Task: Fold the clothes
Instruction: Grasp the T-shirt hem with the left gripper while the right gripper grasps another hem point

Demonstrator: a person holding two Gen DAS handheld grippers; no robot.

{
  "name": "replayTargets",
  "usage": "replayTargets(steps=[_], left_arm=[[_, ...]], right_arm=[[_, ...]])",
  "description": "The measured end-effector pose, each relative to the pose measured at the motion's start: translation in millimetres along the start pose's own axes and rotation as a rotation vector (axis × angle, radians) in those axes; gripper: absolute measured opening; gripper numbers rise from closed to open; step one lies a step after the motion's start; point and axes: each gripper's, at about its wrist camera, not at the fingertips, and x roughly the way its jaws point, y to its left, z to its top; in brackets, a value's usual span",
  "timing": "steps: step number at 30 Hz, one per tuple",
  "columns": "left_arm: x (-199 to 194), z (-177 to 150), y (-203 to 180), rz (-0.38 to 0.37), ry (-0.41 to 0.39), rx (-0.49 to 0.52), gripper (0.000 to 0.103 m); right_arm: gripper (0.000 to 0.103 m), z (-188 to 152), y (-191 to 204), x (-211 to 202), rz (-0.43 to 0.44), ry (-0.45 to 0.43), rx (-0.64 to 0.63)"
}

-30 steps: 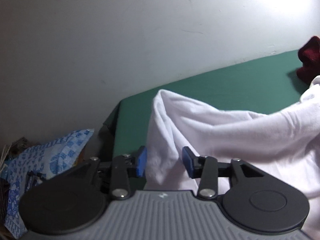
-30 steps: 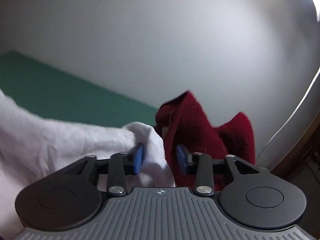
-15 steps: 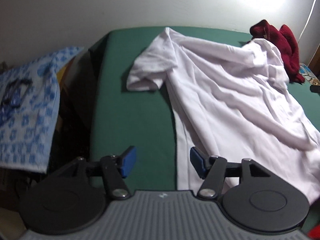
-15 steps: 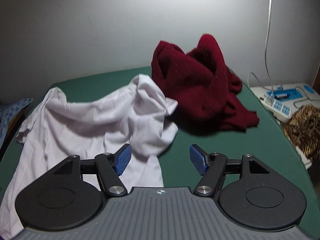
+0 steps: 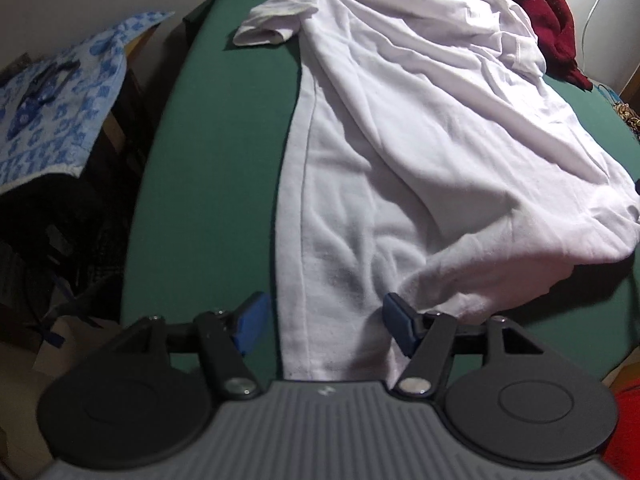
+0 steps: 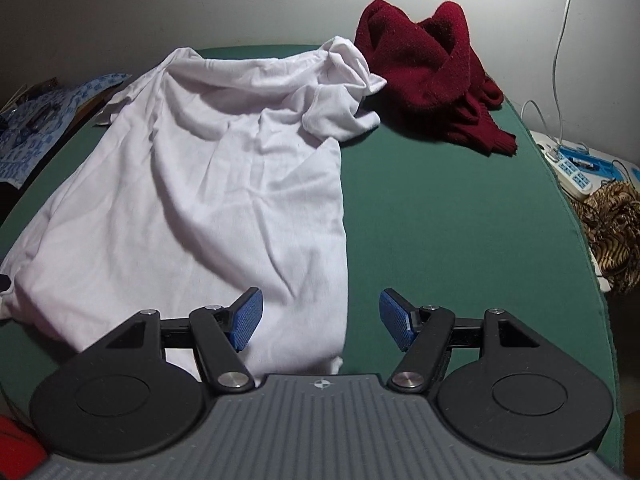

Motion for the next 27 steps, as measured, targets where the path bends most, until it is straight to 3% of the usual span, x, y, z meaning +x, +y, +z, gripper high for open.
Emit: replayTargets(steps=[3,5,6,7,9,13,16,18,19,22,27], left_arm=[[-2,-5,-7,0.032,-0.020,-0.019,0.065],[-3,-9,-12,0.054,-0.033,-0.032,0.049],[-4,-10,-14,0.065,-0.040,-0.038,0.026],[-5,-12,-17,0.075,-0.045,-0.041,0.017],[-4,-11,-28,0.096,-0.052,-0.021,0.006],[-7,-12,-45,0.133,-0.066,0.006,0.000],[-14,-11,-50,0.135,-0.110,-0.041,0.000],[-16,-10,-51,0.139,-0.135,-0.080,0.000],[-16,-9,-51,0.142,-0.140,-0.098,0.000],[-28,-9,-52,0.157,-0.169,-0.119,0.000],[-84,-9,-52,0.159,-0.276,-0.116,0.000]], right_arm=[[0.068,-18,-16,-4,0.060,0.033,0.041],[0.068,-30,-18,-7,0.088,0.037,0.035],[0.069,-35,-19,-6,0.107,0.027,0.026],[0.069,-39,-18,-5,0.122,0.017,0.017],[0.070,-47,-12,1,0.147,0.008,-0.026],[0.073,-54,7,13,0.114,-0.048,-0.181],[0.065,-56,6,18,0.127,-0.123,-0.191],[0.032,-53,6,20,0.132,-0.151,-0.183],[0.008,-48,6,19,0.152,-0.137,-0.169],[0.008,-40,0,0,0.224,-0.115,-0.100],[0.008,-38,-10,-58,0.341,-0.161,-0.064]])
